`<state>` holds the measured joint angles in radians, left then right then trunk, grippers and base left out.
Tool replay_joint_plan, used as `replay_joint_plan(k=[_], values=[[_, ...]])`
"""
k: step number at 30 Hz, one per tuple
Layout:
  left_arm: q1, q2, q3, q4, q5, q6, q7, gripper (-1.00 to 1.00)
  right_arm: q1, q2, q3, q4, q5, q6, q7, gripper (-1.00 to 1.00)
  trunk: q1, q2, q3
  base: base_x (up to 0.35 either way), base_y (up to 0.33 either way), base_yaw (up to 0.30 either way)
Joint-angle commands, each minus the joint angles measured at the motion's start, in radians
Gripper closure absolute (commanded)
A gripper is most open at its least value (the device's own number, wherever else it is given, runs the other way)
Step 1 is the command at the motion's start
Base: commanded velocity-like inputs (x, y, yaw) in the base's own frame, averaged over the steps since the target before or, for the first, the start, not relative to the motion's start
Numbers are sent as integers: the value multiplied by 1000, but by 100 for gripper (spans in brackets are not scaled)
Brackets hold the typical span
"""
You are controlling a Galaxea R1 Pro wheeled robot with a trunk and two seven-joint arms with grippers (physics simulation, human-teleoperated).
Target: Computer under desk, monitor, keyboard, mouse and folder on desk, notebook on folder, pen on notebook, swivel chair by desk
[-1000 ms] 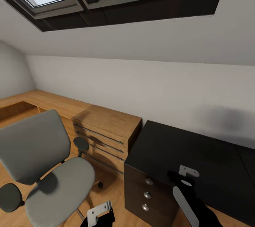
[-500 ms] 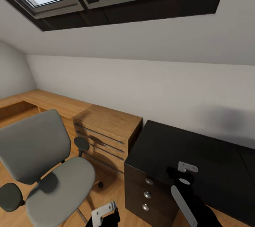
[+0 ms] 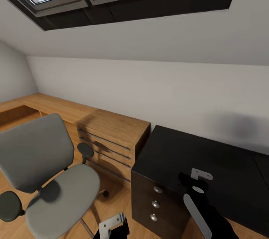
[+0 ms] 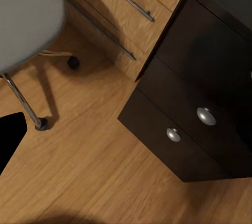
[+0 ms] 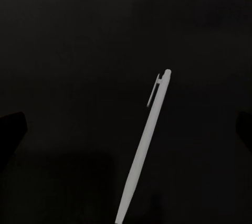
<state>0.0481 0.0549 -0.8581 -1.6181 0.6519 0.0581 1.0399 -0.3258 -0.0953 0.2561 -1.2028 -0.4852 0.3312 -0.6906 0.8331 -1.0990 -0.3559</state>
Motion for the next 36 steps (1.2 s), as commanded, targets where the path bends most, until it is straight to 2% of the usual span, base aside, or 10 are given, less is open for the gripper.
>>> replay_joint_plan(k=[1,19,27,36], values=[[0,0,-1,-2,2,6,5,-100,-1,-1,3,-1,-5,5,-8,-100,4,-8,-4,0,0,0],[0,0,-1,-2,2,5,5,-100,-1,-1,3,4,-5,5,-6,-100,73,-134,-61,0,0,0],[0,0,-5,-2,2,5,21,-100,-1,-1,0,10,-9,6,-3,-100,73,-134,-61,0,0,0],[0,-1,-26,-2,2,5,57,-100,-1,-1,-1,40,-11,6,0,-100,108,-197,-89,0,0,0]])
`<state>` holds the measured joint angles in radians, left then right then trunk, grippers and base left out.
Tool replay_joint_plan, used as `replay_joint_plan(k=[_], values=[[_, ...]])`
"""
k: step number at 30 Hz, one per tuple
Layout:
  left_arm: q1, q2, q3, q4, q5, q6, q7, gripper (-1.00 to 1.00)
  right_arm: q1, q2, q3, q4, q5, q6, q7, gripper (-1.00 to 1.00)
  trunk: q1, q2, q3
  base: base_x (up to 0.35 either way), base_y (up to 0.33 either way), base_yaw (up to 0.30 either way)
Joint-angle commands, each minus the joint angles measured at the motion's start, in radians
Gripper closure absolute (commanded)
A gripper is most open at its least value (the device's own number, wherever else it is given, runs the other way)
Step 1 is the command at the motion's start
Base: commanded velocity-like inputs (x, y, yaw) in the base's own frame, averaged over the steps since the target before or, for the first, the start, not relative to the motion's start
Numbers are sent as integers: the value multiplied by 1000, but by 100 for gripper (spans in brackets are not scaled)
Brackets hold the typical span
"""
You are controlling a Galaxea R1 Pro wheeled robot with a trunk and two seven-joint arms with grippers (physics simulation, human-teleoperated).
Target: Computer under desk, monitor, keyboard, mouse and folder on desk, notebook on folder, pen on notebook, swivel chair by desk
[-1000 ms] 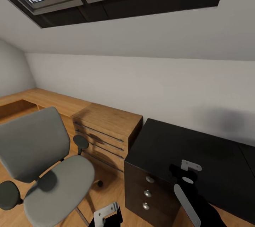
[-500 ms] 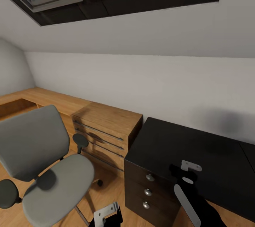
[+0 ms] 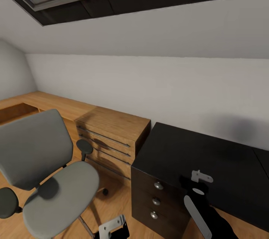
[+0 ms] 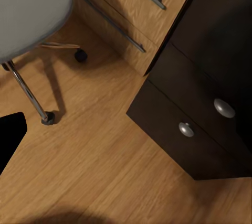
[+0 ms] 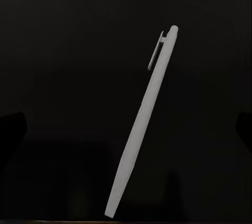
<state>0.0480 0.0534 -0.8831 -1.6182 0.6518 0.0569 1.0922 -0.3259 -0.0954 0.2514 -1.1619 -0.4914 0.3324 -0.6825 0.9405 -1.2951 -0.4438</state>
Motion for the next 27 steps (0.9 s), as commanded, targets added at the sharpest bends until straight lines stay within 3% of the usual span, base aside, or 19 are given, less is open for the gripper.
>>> replay_joint_plan(k=[1,5,27], values=[[0,0,-2,-2,2,6,5,-100,-1,-1,3,1,-5,4,-7,-100,4,-8,-4,0,0,0],[0,0,-4,-2,2,6,8,-100,-1,-1,1,8,-5,4,-6,-100,19,-36,-17,0,0,0],[0,0,-6,-2,2,6,10,-100,-10,-4,-21,61,-6,3,36,-100,19,-36,-17,0,0,0]])
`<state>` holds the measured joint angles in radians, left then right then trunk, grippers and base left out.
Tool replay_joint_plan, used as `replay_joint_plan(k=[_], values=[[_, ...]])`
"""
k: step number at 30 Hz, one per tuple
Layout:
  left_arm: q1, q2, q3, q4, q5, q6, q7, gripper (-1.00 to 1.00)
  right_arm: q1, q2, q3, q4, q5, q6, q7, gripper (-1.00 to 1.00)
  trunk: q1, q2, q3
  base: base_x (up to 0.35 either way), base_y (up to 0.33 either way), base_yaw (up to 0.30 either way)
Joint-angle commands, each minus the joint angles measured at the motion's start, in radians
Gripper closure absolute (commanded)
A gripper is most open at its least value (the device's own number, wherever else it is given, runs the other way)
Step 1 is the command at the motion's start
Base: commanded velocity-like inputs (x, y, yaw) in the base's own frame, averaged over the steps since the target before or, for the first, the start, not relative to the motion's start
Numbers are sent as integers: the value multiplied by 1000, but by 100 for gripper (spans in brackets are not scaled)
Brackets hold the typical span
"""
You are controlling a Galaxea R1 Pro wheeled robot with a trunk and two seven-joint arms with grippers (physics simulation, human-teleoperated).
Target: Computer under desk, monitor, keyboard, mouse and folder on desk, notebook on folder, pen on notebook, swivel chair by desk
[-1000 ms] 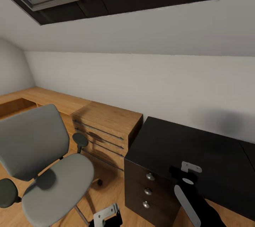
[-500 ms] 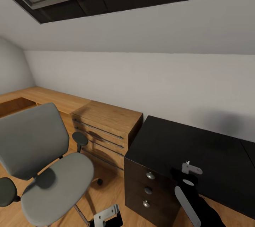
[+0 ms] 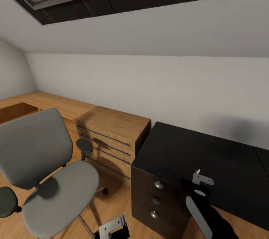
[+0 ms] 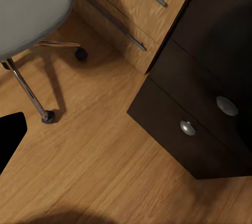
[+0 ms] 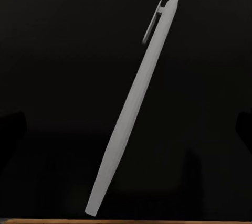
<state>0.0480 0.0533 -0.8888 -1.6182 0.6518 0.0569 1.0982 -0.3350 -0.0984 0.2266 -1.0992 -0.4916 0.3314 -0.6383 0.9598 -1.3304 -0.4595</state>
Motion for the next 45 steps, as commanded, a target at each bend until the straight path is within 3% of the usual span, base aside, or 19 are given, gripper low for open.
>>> replay_joint_plan(k=[1,16,45], values=[[0,0,-1,-2,2,6,6,-100,-1,-2,2,3,-5,4,0,-100,0,-1,-1,0,0,0],[0,0,-4,-2,2,6,18,-100,-58,-1,-19,107,-5,3,49,-100,0,-1,-1,0,0,0],[0,0,-9,-2,2,6,19,-100,-79,-2,-20,150,-5,1,53,-100,0,-1,-1,0,0,0]])
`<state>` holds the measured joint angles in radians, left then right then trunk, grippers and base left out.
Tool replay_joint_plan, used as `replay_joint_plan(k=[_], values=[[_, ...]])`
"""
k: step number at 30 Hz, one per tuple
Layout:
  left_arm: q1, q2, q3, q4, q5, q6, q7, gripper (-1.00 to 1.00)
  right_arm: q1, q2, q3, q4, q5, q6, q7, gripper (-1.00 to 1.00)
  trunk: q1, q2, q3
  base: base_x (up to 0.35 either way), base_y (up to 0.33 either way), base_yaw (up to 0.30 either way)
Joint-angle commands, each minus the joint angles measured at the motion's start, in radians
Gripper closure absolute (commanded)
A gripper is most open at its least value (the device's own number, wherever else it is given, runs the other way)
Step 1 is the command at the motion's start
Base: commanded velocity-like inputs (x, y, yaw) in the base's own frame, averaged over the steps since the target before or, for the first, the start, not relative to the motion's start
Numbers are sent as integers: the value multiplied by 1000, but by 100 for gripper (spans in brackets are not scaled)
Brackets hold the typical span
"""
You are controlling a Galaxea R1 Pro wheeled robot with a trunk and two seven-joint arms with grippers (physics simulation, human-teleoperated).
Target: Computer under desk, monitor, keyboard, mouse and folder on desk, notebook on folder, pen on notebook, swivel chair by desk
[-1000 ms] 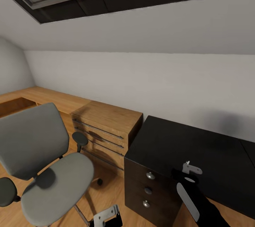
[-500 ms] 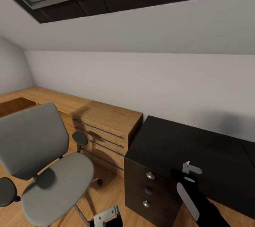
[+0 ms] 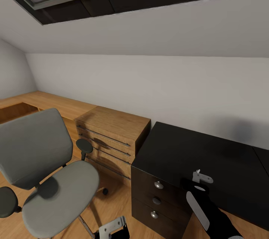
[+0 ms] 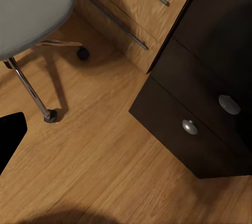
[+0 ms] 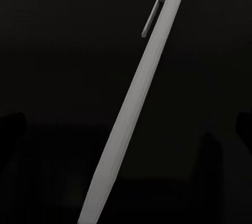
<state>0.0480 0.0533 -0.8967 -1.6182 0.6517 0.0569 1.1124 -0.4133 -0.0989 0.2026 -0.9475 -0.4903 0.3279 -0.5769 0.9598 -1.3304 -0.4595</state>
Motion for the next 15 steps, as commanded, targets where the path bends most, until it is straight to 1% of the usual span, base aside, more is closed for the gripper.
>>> replay_joint_plan(k=[1,6,7,10,13,14,15], values=[[0,0,-1,-2,2,6,4,-100,-1,-1,4,0,-6,4,-8,-100,0,-1,-1,0,0,0],[0,0,-1,-2,2,6,4,-100,-4,-1,4,3,-4,4,-8,-100,0,-1,-1,0,0,0],[0,-5,-7,4,-4,0,10,-100,-9,5,-1,-3,2,-2,-10,-100,0,-1,-1,0,0,0],[0,-7,11,6,-1,-9,16,-100,-15,8,-18,-10,2,-13,-10,-100,0,-1,-1,0,0,0],[0,-7,11,6,-1,-9,16,-100,-15,8,-19,-10,2,-13,-10,-100,0,-1,-1,0,0,0],[0,-6,14,5,-1,-9,13,-100,-15,7,-18,-10,2,-12,-10,-100,0,-1,-1,0,0,0],[0,0,20,5,-6,-9,11,-100,-16,1,-24,-11,2,-11,-9,-100,0,-1,-1,0,0,0]])
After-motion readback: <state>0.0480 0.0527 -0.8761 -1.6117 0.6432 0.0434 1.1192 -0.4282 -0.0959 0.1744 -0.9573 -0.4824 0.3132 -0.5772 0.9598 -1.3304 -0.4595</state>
